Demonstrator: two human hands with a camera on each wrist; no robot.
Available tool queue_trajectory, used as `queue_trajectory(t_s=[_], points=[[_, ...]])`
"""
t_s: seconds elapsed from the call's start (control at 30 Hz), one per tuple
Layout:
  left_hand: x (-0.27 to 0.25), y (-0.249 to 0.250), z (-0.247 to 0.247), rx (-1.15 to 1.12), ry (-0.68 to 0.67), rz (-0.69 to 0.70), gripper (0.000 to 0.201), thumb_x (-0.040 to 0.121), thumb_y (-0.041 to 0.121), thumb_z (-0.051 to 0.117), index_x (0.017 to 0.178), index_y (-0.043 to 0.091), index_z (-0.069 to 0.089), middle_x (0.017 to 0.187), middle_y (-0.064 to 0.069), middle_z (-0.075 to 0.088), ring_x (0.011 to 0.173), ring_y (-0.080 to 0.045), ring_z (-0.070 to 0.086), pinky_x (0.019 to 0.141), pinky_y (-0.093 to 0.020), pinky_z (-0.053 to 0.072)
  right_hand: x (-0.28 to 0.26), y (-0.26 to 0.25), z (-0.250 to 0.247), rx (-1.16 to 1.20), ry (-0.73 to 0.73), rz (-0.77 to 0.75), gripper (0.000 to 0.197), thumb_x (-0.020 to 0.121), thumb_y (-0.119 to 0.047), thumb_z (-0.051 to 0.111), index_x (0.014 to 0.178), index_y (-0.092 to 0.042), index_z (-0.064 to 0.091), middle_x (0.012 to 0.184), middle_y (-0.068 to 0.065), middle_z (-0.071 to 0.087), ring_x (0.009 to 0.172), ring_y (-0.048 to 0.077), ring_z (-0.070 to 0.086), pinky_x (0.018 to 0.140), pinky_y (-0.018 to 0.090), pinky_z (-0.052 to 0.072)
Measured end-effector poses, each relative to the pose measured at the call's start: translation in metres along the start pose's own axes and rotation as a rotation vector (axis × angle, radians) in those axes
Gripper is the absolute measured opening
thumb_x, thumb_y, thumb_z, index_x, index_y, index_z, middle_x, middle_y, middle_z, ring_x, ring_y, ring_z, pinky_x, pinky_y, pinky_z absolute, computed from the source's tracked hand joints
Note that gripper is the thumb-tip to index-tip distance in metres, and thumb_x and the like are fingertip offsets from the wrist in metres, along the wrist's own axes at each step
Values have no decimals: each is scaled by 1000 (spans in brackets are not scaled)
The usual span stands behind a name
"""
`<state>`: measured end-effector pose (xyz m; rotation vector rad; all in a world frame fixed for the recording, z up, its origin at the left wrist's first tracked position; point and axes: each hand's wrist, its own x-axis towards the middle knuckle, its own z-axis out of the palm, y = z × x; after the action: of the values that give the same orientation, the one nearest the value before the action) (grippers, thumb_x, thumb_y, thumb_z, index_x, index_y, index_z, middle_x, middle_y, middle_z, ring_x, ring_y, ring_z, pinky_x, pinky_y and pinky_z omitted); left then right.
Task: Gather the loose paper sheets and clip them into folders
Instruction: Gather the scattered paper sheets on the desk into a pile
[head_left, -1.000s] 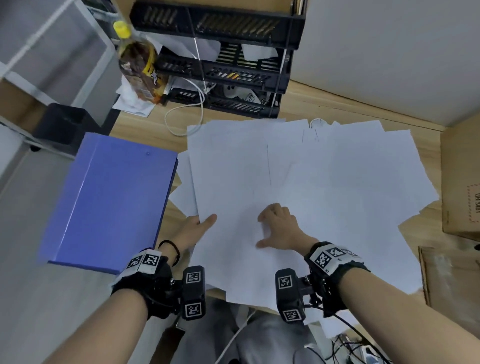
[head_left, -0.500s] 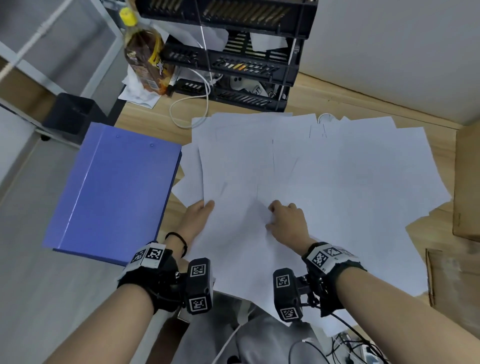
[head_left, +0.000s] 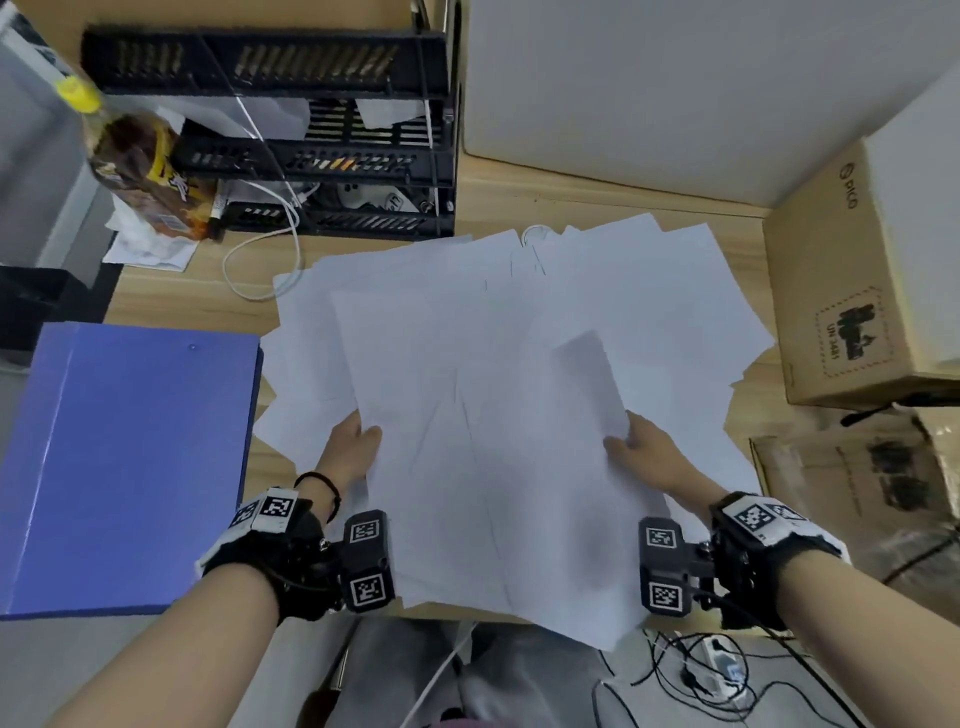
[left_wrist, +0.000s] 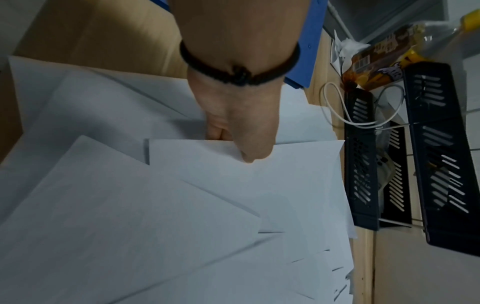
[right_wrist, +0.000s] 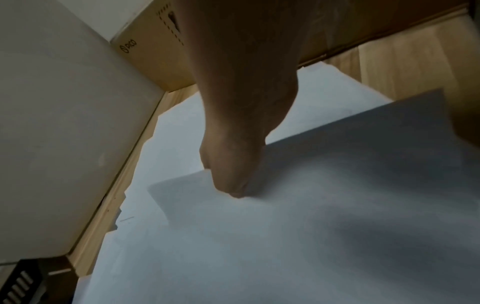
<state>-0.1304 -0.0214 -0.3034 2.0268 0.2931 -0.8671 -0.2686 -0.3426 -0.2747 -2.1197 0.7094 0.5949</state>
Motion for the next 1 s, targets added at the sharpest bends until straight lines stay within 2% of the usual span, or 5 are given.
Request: queue_trajectory(t_s=[0.13,0.23,0.43,0.67,1.0], points=[[-1,-2,8,18,-63,-1,27,95,5,41,115,12,58,106,-3,61,91,-21,58,71,-25,46,-7,-15,12,-33,-213,-96,24,96,-11,51,118,-8,60,114,7,63,103,26,62,89,36,51],[-3,-6,8,22,-107,-10,20,94,8,42,100,15,60,90,-2,63,75,-18,58,62,-24,45,-12,-36,22,-42,-341,-123,23,99,-7,48,121,-11,53,102,-8,53,97,13,56,75,9,45],[-13,-17,10,6,-83,-11,17,95,10,42,103,11,58,95,-7,62,84,-20,57,75,-28,44,2,-46,53,-26,-397,-60,37,93,-26,61,126,-14,52,122,2,60,109,21,59,92,31,47],[-13,-21,12,-10,-100,-50,17,95,14,44,98,4,57,82,-6,57,73,-18,53,68,-28,41,9,-49,75,-217,-507,-85,17,85,-23,67,101,-17,63,101,0,66,95,22,64,74,23,46],[1,-12,-2,-53,-97,-42,24,94,6,46,114,11,59,111,-7,63,101,-25,60,93,-36,47,18,-6,0,211,283,305,38,88,-20,61,123,-5,59,108,11,65,92,29,61,73,30,45]])
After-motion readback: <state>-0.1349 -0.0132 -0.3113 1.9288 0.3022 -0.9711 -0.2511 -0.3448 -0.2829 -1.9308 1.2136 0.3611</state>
